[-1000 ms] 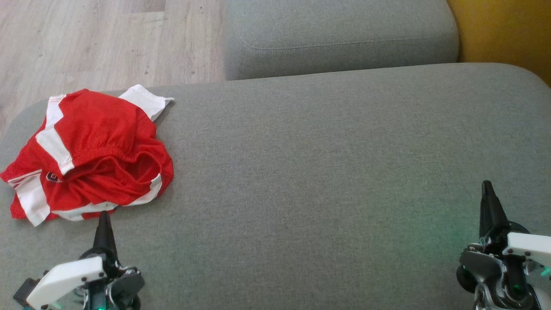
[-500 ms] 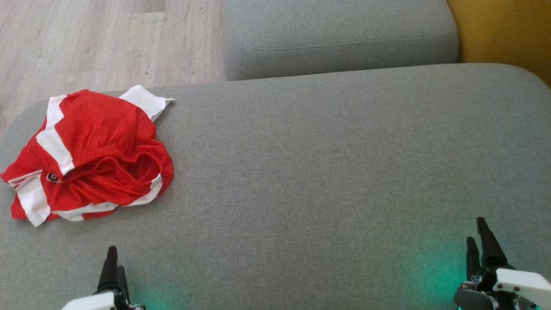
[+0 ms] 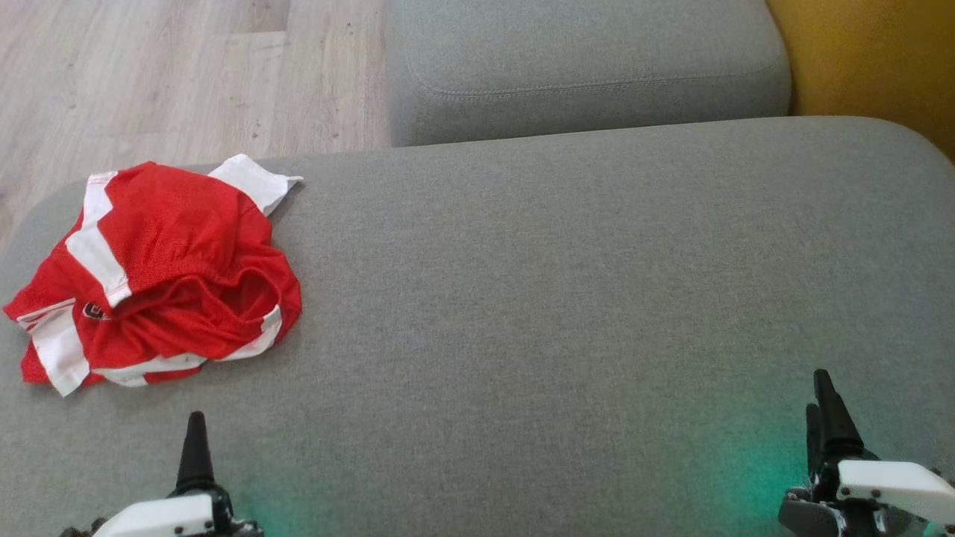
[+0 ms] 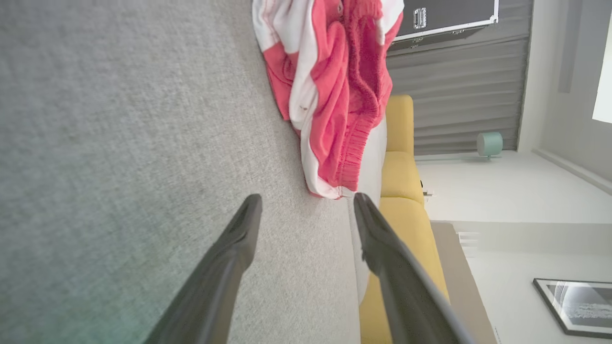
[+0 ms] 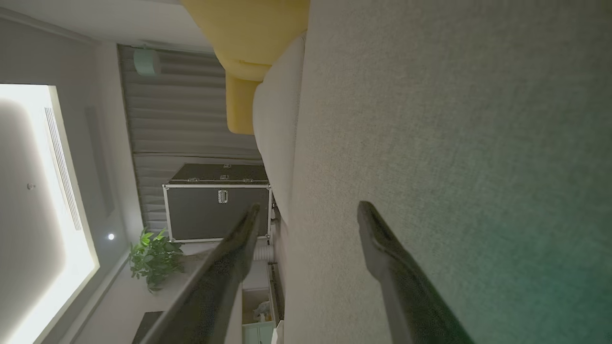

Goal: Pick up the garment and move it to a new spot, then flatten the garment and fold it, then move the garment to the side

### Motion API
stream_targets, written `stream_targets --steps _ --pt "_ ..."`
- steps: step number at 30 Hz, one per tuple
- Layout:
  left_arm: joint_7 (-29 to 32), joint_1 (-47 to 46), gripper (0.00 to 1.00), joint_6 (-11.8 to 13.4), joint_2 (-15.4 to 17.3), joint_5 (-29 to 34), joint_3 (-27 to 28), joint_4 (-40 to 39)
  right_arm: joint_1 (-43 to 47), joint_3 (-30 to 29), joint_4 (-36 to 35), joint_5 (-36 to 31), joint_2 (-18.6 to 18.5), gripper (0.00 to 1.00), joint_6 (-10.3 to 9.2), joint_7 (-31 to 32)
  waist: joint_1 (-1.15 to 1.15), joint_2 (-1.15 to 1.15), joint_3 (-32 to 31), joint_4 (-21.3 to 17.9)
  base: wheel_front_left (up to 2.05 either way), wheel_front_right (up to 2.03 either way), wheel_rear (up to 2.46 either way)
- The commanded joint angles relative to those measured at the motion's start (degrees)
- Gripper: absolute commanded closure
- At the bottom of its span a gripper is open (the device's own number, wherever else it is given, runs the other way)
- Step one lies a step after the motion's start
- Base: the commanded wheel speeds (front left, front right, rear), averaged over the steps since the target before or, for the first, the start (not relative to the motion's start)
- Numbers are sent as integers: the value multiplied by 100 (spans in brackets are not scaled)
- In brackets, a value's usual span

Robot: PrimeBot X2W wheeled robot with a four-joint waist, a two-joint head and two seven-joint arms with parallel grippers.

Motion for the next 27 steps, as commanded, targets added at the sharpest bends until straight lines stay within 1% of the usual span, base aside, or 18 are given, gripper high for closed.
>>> stream_targets --steps 1,11,27 --pt "-56 -155 0 30 33 184 -16 -240 -215 40 -217 -176 -25 0 -1 -70 0 0 -7 3 0 0 0" --pt "-240 -87 0 221 37 1228 -198 -538 -152 114 -412 -1287 -23 0 -1 -256 0 0 -67 37 0 0 0" --pt "-509 17 0 474 42 2504 -443 -832 -102 408 -633 -2535 -29 0 -2 -526 0 0 -169 71 0 0 0"
